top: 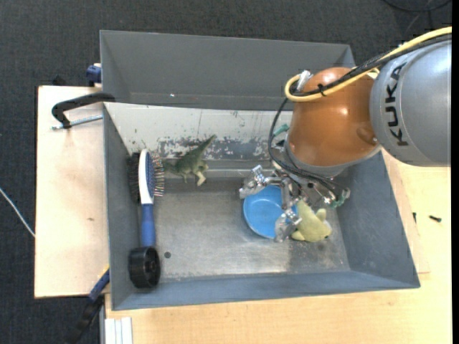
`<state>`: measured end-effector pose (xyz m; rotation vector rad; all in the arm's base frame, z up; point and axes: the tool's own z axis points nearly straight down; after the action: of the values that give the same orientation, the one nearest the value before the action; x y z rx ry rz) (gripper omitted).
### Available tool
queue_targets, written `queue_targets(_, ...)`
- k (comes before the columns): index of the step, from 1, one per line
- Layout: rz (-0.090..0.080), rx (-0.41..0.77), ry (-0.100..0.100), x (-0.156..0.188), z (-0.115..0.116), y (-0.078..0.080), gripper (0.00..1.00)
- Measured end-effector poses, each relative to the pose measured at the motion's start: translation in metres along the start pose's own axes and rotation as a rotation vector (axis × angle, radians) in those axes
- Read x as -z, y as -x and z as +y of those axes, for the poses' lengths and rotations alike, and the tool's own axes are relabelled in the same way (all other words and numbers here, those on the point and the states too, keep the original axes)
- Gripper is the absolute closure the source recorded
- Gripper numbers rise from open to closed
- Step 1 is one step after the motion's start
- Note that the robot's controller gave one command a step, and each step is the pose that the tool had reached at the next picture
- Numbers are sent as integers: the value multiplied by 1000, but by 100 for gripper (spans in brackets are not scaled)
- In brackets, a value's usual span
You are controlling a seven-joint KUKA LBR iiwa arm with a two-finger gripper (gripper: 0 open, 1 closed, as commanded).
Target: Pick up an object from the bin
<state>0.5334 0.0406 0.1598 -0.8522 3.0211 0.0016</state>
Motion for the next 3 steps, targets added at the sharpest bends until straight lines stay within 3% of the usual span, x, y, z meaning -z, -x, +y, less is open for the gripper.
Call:
queue_targets(1,-4,31,-5,-51,-74,31,0)
queue_targets(2,-3,453,-2,-85,-68,36,0)
queue_targets(3,-15,452,-5,-81,-67,40,100)
